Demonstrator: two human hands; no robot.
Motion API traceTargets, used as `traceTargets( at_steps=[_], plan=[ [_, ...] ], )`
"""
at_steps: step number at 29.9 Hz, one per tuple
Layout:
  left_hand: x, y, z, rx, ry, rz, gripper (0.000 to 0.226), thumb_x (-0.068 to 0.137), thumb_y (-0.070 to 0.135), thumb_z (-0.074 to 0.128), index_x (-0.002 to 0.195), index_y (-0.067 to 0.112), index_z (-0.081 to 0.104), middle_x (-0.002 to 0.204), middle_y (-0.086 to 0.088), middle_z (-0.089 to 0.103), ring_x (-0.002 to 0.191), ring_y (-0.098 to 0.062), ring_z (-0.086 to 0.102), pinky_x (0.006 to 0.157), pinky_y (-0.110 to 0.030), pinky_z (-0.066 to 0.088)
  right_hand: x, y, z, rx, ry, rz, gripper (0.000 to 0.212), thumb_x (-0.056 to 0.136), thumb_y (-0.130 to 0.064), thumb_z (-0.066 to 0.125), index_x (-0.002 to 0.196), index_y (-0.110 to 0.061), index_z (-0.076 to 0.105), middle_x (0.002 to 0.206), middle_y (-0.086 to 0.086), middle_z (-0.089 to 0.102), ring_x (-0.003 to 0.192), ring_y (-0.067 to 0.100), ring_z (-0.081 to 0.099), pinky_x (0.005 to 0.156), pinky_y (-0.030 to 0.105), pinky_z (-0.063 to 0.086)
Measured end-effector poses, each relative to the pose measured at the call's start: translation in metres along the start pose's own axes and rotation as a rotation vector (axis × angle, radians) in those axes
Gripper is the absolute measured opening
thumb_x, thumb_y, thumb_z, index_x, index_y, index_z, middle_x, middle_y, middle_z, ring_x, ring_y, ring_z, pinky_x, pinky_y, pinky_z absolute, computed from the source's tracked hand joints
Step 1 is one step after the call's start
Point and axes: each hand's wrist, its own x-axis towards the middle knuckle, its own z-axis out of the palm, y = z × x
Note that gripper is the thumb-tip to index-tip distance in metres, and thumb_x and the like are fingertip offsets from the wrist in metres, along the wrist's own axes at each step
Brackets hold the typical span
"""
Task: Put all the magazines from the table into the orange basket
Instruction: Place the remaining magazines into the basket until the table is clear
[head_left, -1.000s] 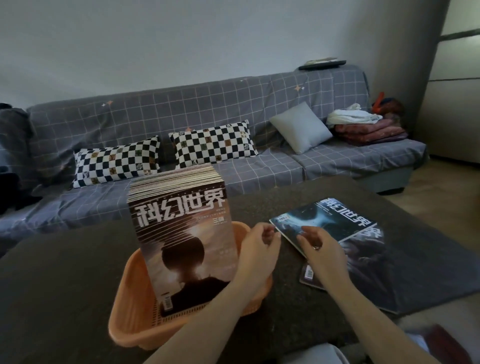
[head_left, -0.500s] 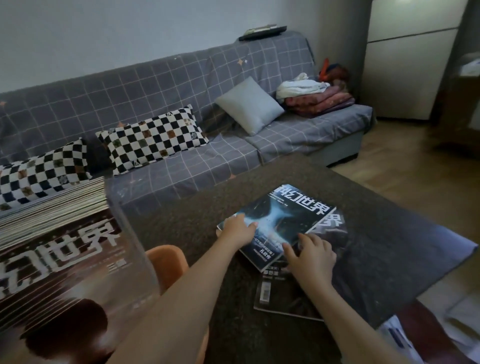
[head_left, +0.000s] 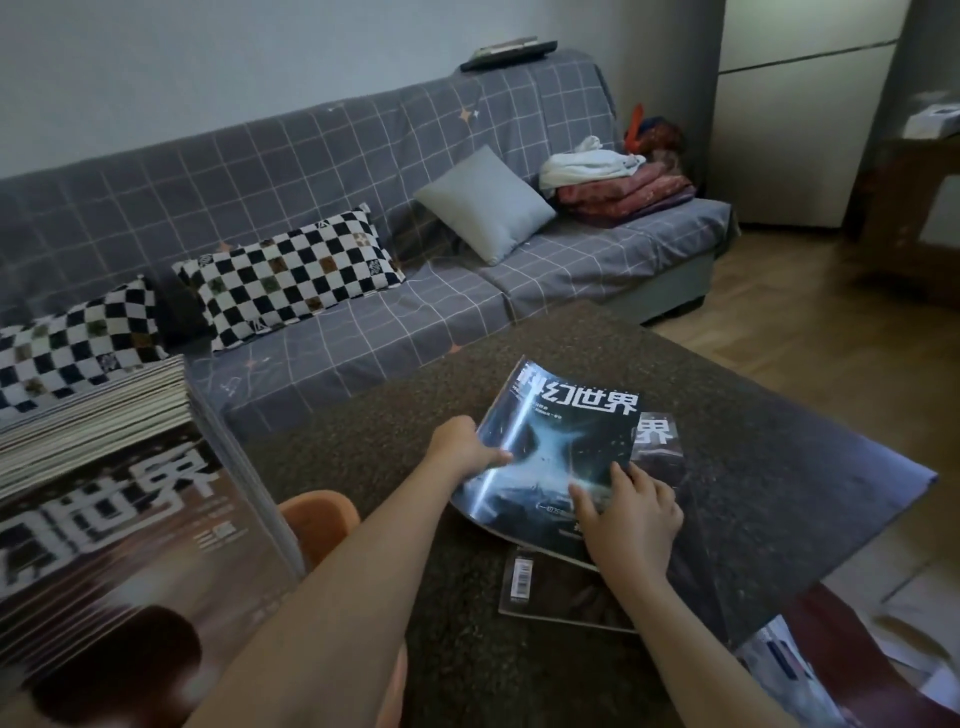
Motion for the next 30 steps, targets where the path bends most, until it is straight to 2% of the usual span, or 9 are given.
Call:
traceTargets(
  at_steps=[3,7,9,12,14,17,20,26,30],
  plan=[
    [-0.032,0.009,-0.009,-0.122,0.048,0.107,0.028,0.083,0.029,0.071,0.088,0.02,0.046,0.084,0.005,0.05,0.068,-0.008,0.047,0.05,-0.022,0.032,-0.008,0.004,-0.015,0.068,-0.023,0.028,0.063,0.09,-0.049,0.049,0.14,-0.012,0.039,0.147,0.005,0.039,0.135,0.027,0.027,0.11,0.042,0.02],
    [-0.081,0.01,-0.017,-0.28,0.162,0.206,0.032,0.087,0.028,0.067,0.075,0.026,0.038,0.076,0.006,0.049,0.061,-0.005,0.048,0.047,-0.018,0.032,-0.019,0.007,-0.035,0.233,-0.103,0.087,0.055,0.09,-0.049,0.05,0.133,-0.015,0.049,0.13,0.008,0.056,0.122,0.031,0.045,0.102,0.043,0.032],
    [-0.107,0.006,-0.024,-0.332,0.234,0.252,0.035,0.087,0.028,0.068,0.073,0.027,0.036,0.073,0.006,0.048,0.058,-0.004,0.047,0.043,-0.014,0.033,-0.029,0.004,-0.044,0.502,-0.154,0.113,0.046,0.092,-0.043,0.05,0.129,-0.015,0.053,0.115,0.003,0.063,0.104,0.024,0.056,0.093,0.04,0.041],
    [-0.145,-0.005,-0.038,-0.418,0.328,0.284,0.036,0.086,0.026,0.069,0.072,0.026,0.037,0.068,0.007,0.047,0.052,0.0,0.049,0.045,-0.005,0.037,-0.045,-0.004,-0.06,0.838,-0.154,0.14,0.038,0.094,-0.031,0.052,0.128,-0.014,0.052,0.096,-0.005,0.06,0.081,0.01,0.056,0.072,0.03,0.045],
    [-0.167,-0.015,-0.048,-0.459,0.372,0.289,0.032,0.086,0.028,0.07,0.073,0.025,0.04,0.067,0.007,0.048,0.051,0.007,0.05,0.047,-0.006,0.039,-0.054,-0.01,-0.068,0.922,-0.138,0.116,0.035,0.093,-0.026,0.053,0.126,-0.014,0.051,0.104,-0.001,0.063,0.084,0.012,0.059,0.07,0.032,0.048],
    [-0.198,-0.031,-0.061,-0.515,0.423,0.258,0.023,0.086,0.032,0.068,0.084,0.019,0.049,0.074,0.004,0.055,0.058,-0.002,0.051,0.049,-0.015,0.04,-0.07,-0.024,-0.081,1.0,-0.132,0.058,0.035,0.092,-0.024,0.056,0.125,-0.014,0.051,0.111,0.005,0.064,0.095,0.022,0.063,0.082,0.042,0.052],
    [-0.229,-0.048,-0.073,-0.607,0.488,0.239,0.017,0.086,0.033,0.068,0.085,0.03,0.051,0.082,0.01,0.062,0.069,-0.001,0.057,0.054,-0.015,0.038,-0.088,-0.041,-0.087,1.037,-0.148,-0.027,0.026,0.09,-0.023,0.058,0.116,-0.019,0.053,0.108,0.004,0.065,0.097,0.024,0.063,0.089,0.049,0.051],
    [-0.279,-0.084,-0.1,-0.777,0.588,0.271,0.014,0.093,0.027,0.06,0.087,0.039,0.056,0.089,0.004,0.07,0.082,-0.013,0.066,0.07,-0.027,0.052,-0.124,-0.079,-0.088,1.123,-0.231,-0.159,0.015,0.09,-0.017,0.058,0.104,-0.023,0.054,0.099,0.002,0.067,0.088,0.021,0.066,0.078,0.044,0.054],
    [-0.302,-0.115,-0.111,-0.818,0.655,0.243,0.013,0.096,0.025,0.054,0.089,0.035,0.058,0.085,0.001,0.068,0.07,-0.009,0.061,0.059,-0.014,0.049,-0.142,-0.105,-0.08,1.136,-0.31,-0.254,0.015,0.09,-0.015,0.058,0.102,-0.022,0.054,0.095,0.001,0.068,0.077,0.011,0.068,0.06,0.024,0.052]
  ],
)
